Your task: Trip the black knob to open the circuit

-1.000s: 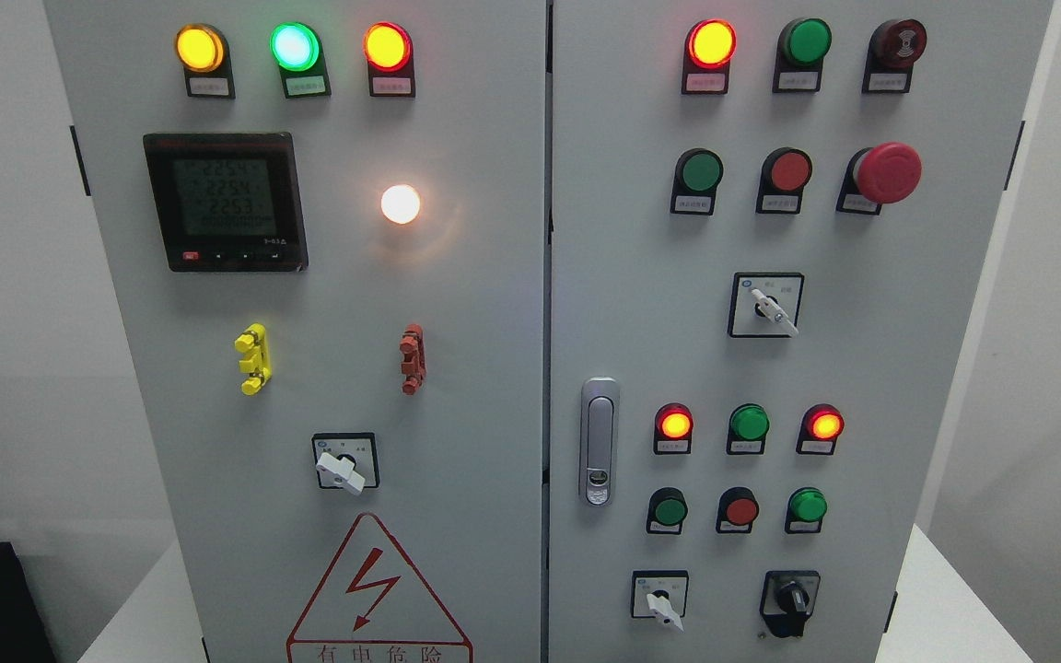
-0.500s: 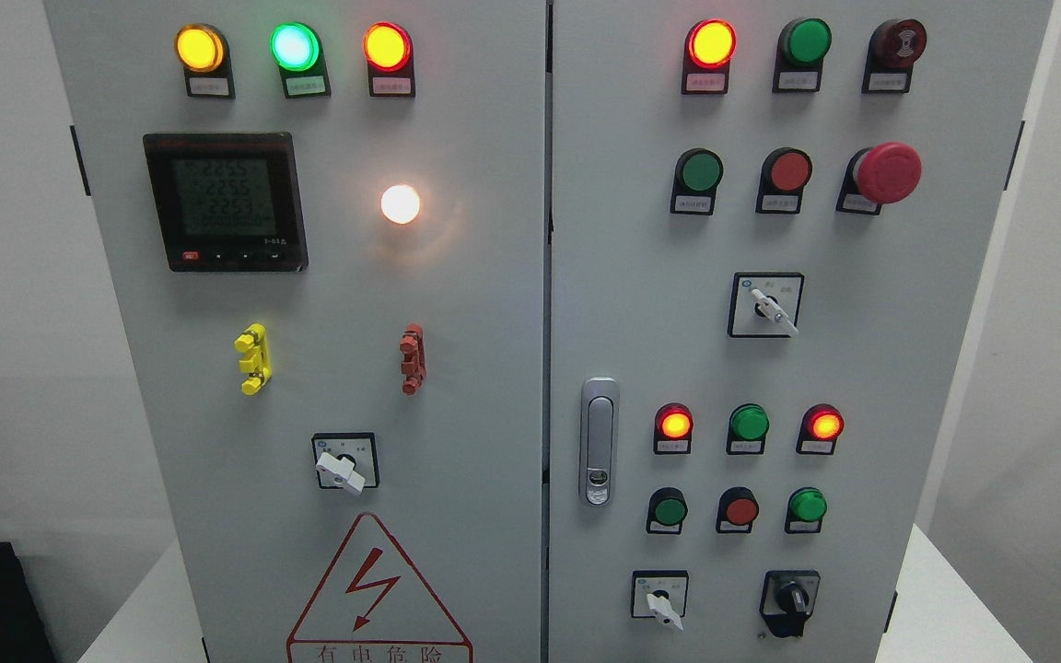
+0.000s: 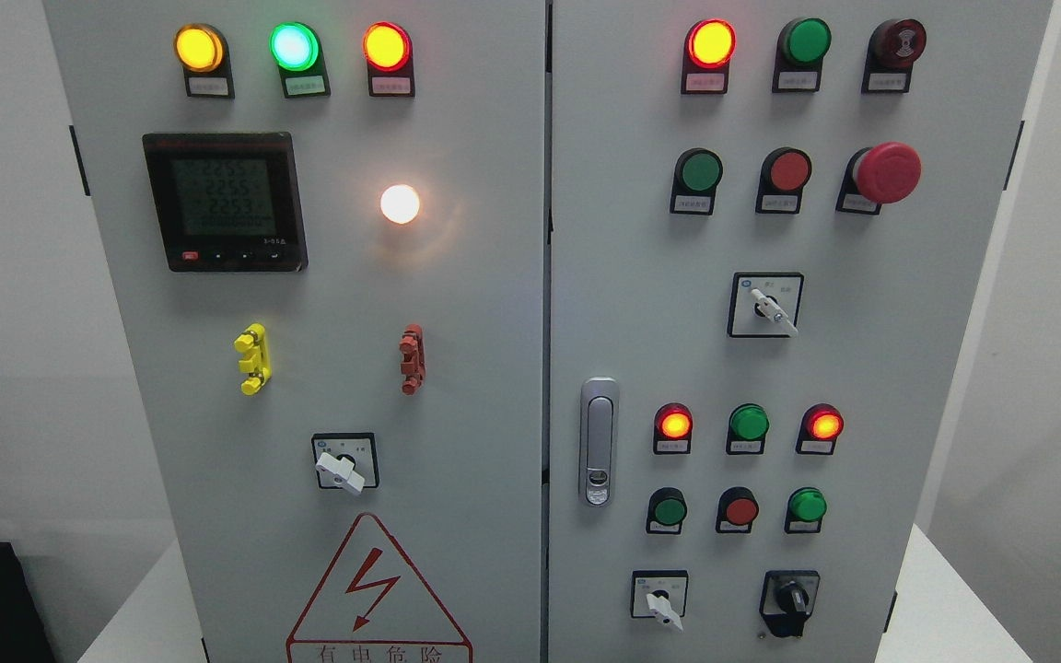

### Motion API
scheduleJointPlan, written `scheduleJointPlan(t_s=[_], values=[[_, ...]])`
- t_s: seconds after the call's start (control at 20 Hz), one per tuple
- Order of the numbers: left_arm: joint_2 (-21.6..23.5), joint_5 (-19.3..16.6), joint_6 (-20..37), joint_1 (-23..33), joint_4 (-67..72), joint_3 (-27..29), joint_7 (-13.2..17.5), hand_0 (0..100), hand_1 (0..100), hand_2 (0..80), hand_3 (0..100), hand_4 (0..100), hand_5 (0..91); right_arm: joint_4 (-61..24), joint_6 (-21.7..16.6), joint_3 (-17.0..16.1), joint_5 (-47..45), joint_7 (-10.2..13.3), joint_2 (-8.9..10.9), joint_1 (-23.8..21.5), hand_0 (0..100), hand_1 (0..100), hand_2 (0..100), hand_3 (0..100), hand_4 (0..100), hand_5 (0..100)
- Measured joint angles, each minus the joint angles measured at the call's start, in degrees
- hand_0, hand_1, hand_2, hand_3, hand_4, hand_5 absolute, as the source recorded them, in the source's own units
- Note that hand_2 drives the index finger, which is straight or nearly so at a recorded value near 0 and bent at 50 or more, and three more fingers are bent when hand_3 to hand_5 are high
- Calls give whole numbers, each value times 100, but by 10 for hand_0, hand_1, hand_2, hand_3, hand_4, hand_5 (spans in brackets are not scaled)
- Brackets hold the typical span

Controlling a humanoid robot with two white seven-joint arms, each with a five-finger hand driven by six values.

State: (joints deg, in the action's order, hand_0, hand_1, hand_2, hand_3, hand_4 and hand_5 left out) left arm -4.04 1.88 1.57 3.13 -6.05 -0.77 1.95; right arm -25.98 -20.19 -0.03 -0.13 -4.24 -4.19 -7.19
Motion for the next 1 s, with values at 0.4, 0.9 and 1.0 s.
scheduleJointPlan(t_s=[0.4,0.9,1.0], values=[[0,0,0,0,0,0,0,120,389,0,0,0,0,-278,-226,503,-793,242,9,-3,199,669,0,1000,765,560],[0,0,0,0,0,0,0,120,389,0,0,0,0,-428,-679,521,-810,630,12,-4,203,691,0,1000,918,788],[0,0,0,0,0,0,0,120,389,0,0,0,0,-428,-781,562,-810,661,12,-4,205,694,0,1000,929,821]])
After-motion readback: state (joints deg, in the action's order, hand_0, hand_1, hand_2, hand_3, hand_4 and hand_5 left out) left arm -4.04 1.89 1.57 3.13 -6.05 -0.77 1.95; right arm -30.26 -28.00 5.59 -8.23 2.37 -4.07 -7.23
